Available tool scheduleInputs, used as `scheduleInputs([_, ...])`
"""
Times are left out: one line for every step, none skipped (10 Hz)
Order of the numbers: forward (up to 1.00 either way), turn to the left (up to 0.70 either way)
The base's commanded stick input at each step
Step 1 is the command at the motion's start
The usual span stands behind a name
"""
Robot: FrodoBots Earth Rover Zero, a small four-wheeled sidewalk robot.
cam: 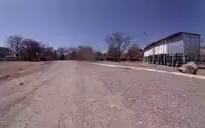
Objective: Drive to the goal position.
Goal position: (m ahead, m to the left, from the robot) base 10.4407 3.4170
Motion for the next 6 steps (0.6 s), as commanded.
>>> scheduleInputs([1.0, 0.0])
scheduleInputs([1.0, 0.0])
scheduleInputs([1.0, 0.0])
scheduleInputs([1.0, 0.0])
scheduleInputs([1.0, 0.0])
scheduleInputs([1.0, 0.0])
